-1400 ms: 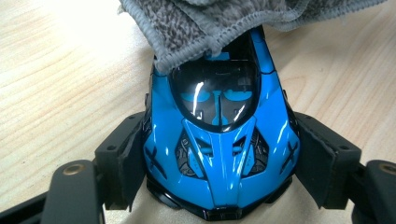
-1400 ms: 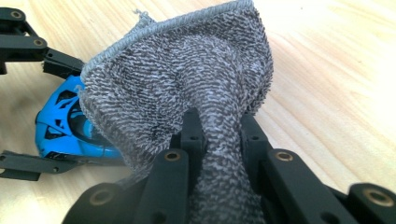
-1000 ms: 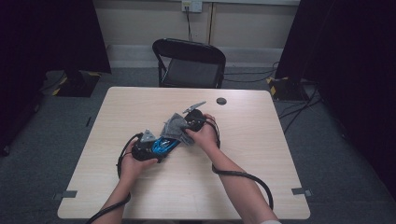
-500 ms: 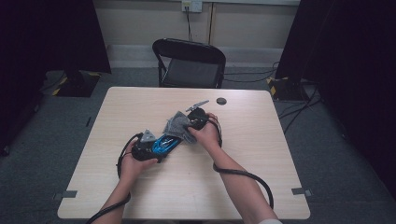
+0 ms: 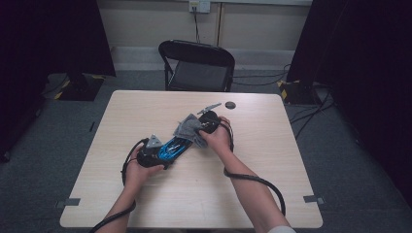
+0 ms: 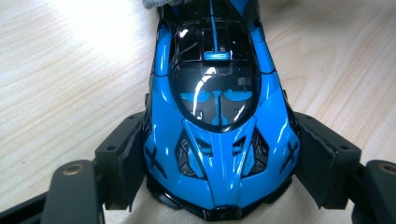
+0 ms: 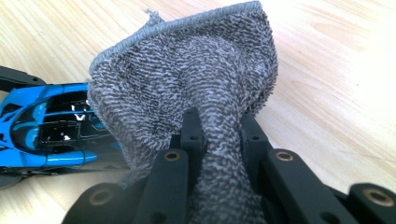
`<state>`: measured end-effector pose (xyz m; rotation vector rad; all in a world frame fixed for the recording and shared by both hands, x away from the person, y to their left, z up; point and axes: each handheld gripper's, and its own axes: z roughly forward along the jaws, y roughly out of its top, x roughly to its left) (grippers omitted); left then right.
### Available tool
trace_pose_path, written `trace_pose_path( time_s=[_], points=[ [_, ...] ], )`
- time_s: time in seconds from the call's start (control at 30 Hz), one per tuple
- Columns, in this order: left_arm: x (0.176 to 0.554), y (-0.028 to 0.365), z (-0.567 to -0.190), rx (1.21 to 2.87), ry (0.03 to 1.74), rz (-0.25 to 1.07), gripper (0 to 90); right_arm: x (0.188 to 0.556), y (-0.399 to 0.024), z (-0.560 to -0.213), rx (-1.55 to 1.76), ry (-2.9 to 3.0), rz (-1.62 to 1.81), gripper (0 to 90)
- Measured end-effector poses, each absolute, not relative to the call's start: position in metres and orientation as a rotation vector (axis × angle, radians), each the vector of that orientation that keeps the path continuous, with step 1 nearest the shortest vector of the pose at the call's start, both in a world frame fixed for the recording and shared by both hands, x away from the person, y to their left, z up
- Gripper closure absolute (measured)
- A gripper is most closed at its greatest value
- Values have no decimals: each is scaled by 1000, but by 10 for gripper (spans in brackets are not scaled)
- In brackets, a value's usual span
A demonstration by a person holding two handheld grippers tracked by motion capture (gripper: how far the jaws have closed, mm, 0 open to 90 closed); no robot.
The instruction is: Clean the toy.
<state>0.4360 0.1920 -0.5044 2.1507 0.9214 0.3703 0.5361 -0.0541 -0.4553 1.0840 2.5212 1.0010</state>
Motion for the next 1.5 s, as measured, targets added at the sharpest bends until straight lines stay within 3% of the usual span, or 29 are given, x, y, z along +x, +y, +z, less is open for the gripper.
trace_pose_path(
  time_s=[1.5],
  points=[
    [436, 192, -504, 2151, 921, 370, 254, 542, -114, -443, 1192, 2398, 1006, 767]
  ],
)
